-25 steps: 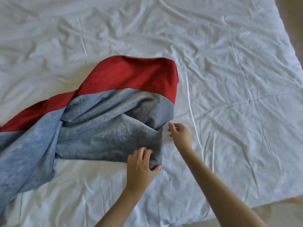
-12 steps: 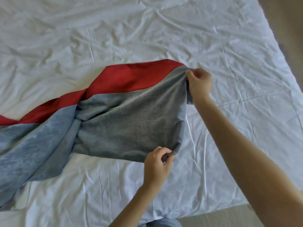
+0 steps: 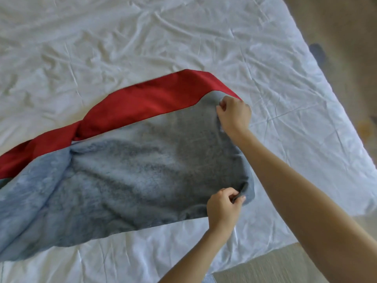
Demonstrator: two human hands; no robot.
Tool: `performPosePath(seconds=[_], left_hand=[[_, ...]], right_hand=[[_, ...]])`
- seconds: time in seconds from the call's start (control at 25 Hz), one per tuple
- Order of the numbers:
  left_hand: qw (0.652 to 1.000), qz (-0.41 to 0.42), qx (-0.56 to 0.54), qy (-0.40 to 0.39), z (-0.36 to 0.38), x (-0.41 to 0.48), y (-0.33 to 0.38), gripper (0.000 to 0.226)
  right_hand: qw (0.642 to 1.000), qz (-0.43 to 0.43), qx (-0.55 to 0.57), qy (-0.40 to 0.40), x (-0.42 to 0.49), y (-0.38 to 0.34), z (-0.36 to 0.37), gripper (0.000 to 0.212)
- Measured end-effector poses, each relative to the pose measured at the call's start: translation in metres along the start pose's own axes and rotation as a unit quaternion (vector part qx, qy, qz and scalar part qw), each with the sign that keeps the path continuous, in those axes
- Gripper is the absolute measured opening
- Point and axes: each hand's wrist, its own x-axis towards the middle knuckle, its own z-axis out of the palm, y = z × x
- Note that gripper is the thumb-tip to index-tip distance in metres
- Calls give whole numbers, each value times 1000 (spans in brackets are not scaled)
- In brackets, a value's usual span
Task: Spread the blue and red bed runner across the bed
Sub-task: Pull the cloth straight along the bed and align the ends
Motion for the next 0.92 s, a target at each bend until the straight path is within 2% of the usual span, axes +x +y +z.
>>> performPosePath(seconds=[0.2,0.36,0.64,0.92], left_hand=[[999,-25,19,-24,12,5,-9,19],[999,-8,22,-35,7,9,-6,19],[999,6,10,52,-36,11,-2,13],[992,8,-16,123,-72,-34,-5,16]], right_hand=[[1000,0,7,-14,-4,15,20,16],[1000,-15,19,2,-7,18,16,20],[997,-72,14,6,-25,3,-3,26],[984,-178,0,-14,-70,7,-43,23]])
